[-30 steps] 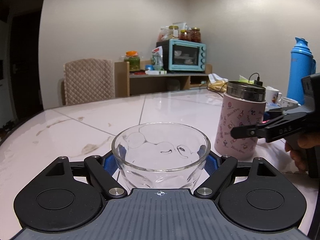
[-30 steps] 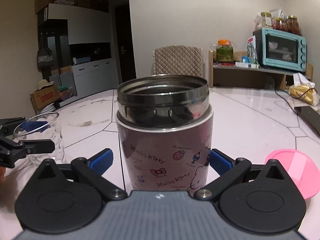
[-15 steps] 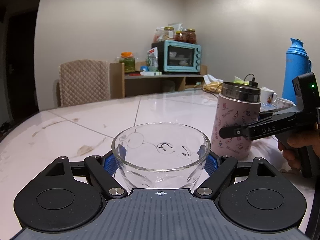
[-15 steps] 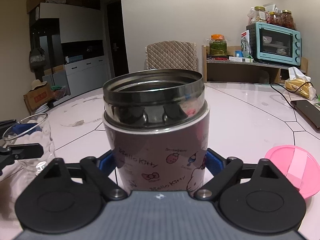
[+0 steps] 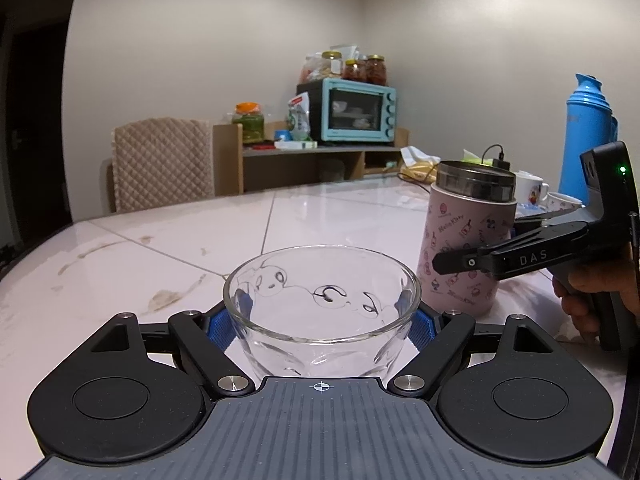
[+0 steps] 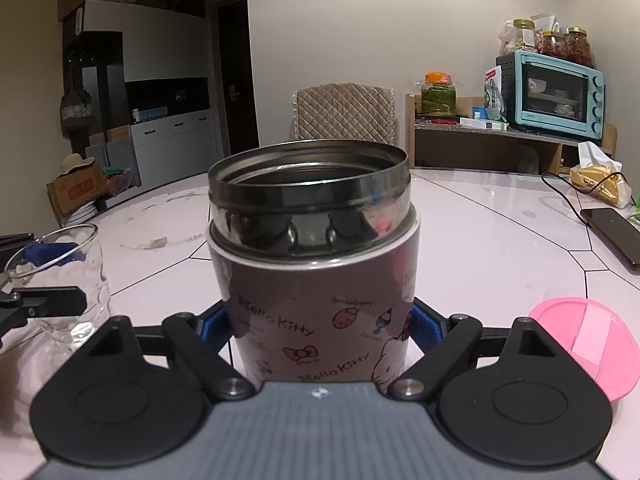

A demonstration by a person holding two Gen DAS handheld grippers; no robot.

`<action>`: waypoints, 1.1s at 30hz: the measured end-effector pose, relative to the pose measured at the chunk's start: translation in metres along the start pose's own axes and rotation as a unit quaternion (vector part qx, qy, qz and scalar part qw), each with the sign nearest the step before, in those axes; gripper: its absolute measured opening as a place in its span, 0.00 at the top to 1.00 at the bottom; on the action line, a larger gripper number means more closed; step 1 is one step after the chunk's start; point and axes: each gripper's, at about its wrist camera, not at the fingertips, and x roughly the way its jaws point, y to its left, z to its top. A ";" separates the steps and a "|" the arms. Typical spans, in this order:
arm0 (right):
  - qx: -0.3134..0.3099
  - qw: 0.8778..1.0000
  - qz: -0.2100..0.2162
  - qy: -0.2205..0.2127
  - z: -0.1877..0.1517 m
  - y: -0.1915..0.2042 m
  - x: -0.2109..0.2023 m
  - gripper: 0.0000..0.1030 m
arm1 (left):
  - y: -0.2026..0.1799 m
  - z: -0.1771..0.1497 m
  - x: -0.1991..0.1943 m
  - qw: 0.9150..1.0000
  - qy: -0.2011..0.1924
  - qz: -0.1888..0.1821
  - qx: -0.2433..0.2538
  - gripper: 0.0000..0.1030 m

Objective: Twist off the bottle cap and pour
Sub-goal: 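Grasp the pink Hello Kitty jar with the right gripper while the left holds the glass, then lift the pink jar with the right gripper toward the glass in the left gripper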

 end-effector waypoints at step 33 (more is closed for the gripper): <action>-0.157 0.986 0.038 -0.035 0.021 0.055 -0.012 0.14 | -0.006 -0.006 -0.006 1.000 0.019 0.009 0.020 0.16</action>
